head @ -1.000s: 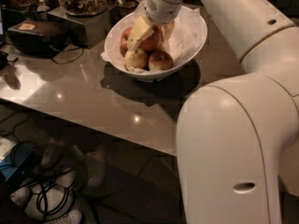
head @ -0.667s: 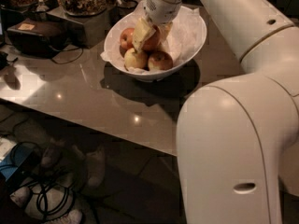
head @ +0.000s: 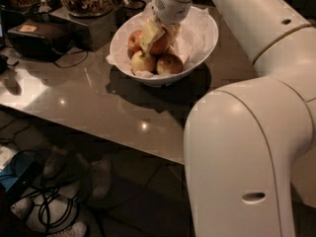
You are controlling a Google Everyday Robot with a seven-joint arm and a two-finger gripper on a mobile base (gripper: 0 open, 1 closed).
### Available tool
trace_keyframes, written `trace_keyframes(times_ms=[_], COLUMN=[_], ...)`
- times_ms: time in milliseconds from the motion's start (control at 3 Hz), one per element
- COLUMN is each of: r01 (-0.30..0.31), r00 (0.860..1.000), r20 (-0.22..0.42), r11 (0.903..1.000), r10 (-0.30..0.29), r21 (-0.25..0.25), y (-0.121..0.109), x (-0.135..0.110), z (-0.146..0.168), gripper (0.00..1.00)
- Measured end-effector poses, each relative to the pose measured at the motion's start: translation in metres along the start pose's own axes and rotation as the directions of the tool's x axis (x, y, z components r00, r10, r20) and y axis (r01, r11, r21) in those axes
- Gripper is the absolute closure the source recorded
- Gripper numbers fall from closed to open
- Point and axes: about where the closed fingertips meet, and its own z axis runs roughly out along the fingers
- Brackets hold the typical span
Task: Pick apple from white bowl
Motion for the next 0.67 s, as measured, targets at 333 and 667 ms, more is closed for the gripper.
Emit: trace_keyframes(times_ms=[333, 667], r01=[0.07, 0.193], r00=[0.992, 0.959], r20=[0.104, 0.224], r11=[0.9972, 0.9792], r10=[-0.067, -0.175], r21=[-0.024, -0.061], y=[0.006, 0.028], x=[0.008, 0.019], z=[-0.031, -0.069], gripper=[1.0, 1.0])
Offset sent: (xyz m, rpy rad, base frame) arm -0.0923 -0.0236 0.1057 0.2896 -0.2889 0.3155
